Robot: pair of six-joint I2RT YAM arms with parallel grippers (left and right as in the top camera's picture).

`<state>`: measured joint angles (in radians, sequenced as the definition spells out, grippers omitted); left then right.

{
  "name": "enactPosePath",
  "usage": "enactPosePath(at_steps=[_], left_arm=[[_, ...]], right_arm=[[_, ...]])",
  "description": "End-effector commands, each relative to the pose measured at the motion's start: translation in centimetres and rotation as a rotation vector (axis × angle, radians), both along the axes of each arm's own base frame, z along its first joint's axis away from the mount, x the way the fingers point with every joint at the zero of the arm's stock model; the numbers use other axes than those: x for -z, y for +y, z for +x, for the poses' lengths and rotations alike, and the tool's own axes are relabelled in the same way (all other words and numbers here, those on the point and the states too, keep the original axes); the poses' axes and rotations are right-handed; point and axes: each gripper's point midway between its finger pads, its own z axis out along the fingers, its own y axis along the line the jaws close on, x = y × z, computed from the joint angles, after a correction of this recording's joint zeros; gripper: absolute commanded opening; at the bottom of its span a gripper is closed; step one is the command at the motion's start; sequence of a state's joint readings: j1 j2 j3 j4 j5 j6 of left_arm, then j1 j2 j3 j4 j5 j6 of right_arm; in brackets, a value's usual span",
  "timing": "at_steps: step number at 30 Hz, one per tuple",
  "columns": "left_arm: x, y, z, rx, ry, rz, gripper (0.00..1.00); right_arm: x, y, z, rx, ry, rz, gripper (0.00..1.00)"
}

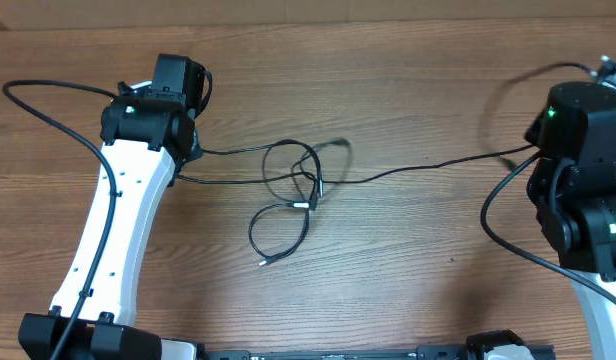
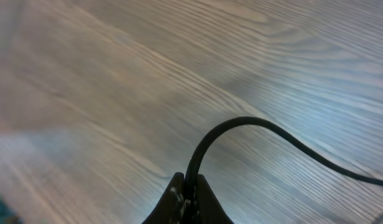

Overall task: Untangle cables
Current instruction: 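Pull the right gripper rightward, stretching the cable apart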

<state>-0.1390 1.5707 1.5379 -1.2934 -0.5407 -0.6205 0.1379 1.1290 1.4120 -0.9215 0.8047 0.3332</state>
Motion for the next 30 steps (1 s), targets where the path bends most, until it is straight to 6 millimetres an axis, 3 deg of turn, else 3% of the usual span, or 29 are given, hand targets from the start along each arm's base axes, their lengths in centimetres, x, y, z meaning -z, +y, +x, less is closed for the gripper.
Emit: enactPosePath(at_steps=[1,9,13,15,18,20,23,26,30], left_arm=[[-3.0,3.8,-0.9,-0.155,-0.092,0.168,0.04],[-3.5,7.7,-2.2,-0.368,-0.163,0.191,0.04],[-2.6,8.6,-2.5,-0.511,-0.228,0.08,0.04],[-1.1,6.0,-0.8,-0.451,-0.222,-0.115,0.04],[-0.2,0.1,2.8,-0.171,-0.206,-0.397,0.04],[-1.1,-4.9,5.2,0.116,-0.225,-0.554,0.04],[-2.8,-10.9,6.3,0.493,-0.247,-0.676,0.04],[-2.4,-12.4,5.4,0.604,-0.194,-0.626,0.04],[-0.8,-11.2,3.9,0.557,-0.098,-0.517,0.04]], right_arm=[[-2.5,-3.1,-2.5,0.223,-0.05,-0.118,0.04],[-2.8,-5.6,-3.8,0.332,-0.051,-0.139,0.04],[-1.8,-7.3,-4.0,0.344,-0.033,-0.083,0.04],[-0.6,-6.5,-2.6,0.237,-0.023,0.01,0.04],[1.1,-3.3,0.4,-0.009,0.002,0.148,0.04],[1.8,-1.3,2.2,-0.142,0.018,0.2,0.04],[3.2,1.2,4.3,-0.325,0.08,0.222,0.04],[4.8,1.3,5.4,-0.351,0.143,0.211,0.04],[6.5,-0.5,6.5,-0.305,0.178,0.224,0.04]])
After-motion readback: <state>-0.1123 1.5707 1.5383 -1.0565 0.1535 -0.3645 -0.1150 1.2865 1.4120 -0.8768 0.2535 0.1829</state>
